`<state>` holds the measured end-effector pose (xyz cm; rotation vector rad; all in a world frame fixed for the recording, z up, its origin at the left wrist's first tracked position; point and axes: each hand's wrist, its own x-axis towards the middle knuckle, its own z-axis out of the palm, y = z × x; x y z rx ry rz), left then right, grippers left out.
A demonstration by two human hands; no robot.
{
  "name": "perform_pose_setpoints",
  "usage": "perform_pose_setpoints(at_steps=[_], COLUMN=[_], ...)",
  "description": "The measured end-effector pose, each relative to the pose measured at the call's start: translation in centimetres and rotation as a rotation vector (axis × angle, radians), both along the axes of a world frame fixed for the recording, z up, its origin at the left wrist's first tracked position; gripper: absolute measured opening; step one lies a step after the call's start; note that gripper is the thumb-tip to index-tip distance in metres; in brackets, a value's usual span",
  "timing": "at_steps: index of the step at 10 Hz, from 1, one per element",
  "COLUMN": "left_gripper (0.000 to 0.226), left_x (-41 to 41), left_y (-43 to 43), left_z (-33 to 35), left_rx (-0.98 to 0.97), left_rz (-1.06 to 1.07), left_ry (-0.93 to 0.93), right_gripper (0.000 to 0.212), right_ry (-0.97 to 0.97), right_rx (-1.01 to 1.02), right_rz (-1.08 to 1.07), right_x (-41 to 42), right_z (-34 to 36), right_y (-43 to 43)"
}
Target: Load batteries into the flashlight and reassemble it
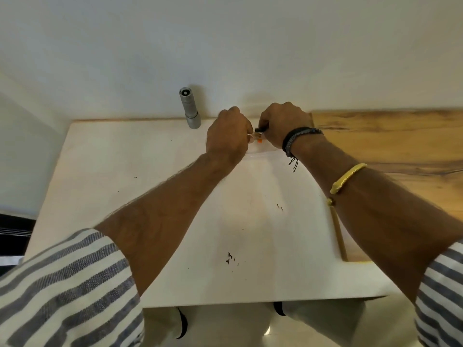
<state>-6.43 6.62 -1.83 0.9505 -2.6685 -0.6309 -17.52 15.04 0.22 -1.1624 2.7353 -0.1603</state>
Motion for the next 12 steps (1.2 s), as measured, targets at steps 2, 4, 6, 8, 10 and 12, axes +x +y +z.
perform_pose_setpoints(at_steps=[2,4,6,8,10,12], left_gripper=[0.009,0.017,0.026,0.025,0.023,0.027], left_x=[2.1,4.9,4.8,3.9,3.4,5.6], left_y=[0.1,1.7,2.5,1.2,0.7,2.1], left_z=[0.3,-0.8,-1.4,-1.0,-1.1,-0.4], left_rx=[0.157,0.403,0.589,0.55,0.53,0.346], left_rz=[0.047,0.36,0.397,0.402,0.383,0.29], left_ry=[0.226,0.408,0.411,0.398,0.37,0.364], right_gripper=[0.02,0.023,0.03,0.03,0.029,0.037], right_ry=[-0.052,-0.133,-0.26,-0.299,-0.304,-0.291], right_rx=[-0.256,-0.626,-0.681,-0.697,-0.685,-0.709], right_rz=[-0.106,-0.377,-0.559,-0.572,-0.555,-0.493], right_x=[0.2,2.2,4.0,4.6,4.7,6.2], right_z=[0.1,-1.4,-2.4,-2.3,-2.3,-1.0], right_y=[1.7,5.2,6.0,5.6,5.8,6.6])
